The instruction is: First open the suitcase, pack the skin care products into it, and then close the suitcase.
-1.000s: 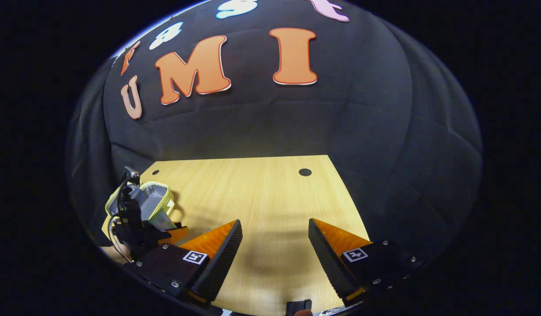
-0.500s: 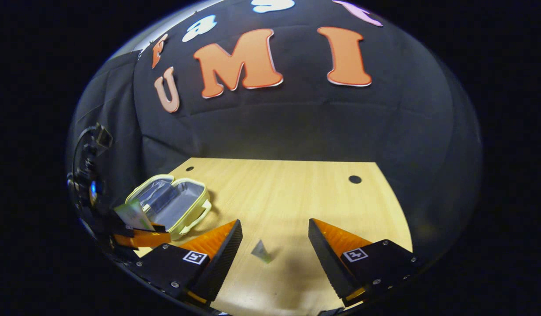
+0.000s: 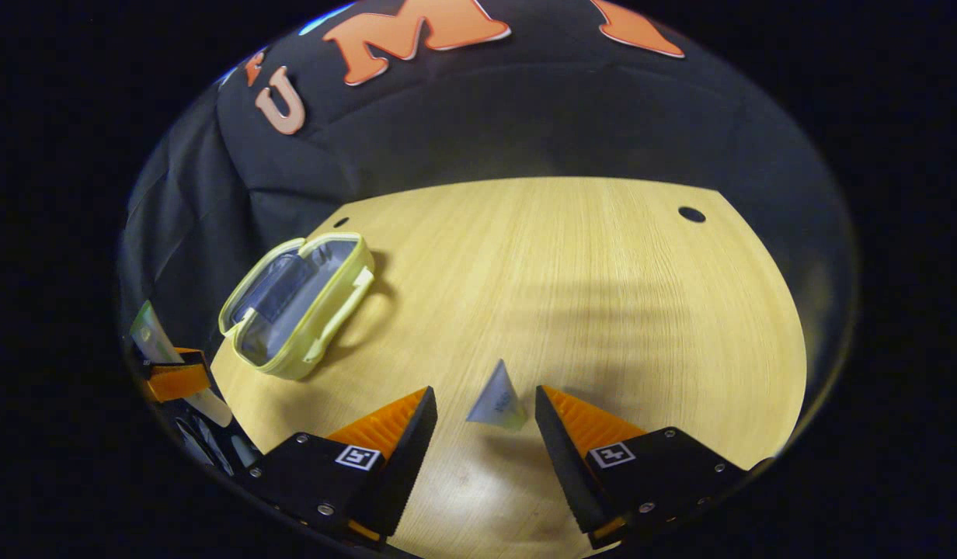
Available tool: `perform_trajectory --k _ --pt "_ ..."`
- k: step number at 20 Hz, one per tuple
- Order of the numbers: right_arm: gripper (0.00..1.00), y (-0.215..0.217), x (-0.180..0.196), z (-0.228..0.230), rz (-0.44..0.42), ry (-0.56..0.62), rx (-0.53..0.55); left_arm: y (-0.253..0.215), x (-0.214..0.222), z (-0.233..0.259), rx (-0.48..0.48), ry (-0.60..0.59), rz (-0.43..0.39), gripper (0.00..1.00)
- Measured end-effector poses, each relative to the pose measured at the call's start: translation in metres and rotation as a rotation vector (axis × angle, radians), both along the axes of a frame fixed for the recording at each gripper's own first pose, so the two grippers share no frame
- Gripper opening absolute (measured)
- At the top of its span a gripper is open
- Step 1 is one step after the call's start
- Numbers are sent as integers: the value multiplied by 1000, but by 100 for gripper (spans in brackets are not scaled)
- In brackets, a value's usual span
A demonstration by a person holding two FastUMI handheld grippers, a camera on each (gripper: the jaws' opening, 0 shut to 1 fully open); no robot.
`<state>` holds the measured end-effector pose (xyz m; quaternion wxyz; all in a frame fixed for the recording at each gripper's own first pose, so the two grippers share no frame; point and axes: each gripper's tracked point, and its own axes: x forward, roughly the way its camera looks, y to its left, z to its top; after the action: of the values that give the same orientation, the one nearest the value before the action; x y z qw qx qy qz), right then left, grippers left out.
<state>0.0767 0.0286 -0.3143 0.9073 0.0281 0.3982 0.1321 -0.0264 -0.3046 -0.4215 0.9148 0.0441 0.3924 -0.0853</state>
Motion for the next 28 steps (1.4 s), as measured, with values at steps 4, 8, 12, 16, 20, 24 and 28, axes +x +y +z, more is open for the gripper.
perform_trajectory --k 4,8,12,16,20,24,28 --pt "56 -8 4 -16 12 20 -63 5 5 -3 20 7 3 31" --pt "30 -13 -3 -10 37 22 -132 5 9 2 33 27 -31 32" --pt "30 -1 -17 19 90 9 -160 12 4 17 22 80 -48 32" --pt "27 31 -27 49 122 2 -134 32 9 43 -8 116 -72 33" --pt "30 74 -28 76 81 -17 -83 74 31 47 -18 170 -112 33" --pt "30 122 -28 91 25 -18 -50 117 61 39 9 242 -204 32" --pt "30 164 -33 97 -60 12 37 143 94 22 36 326 -305 32"
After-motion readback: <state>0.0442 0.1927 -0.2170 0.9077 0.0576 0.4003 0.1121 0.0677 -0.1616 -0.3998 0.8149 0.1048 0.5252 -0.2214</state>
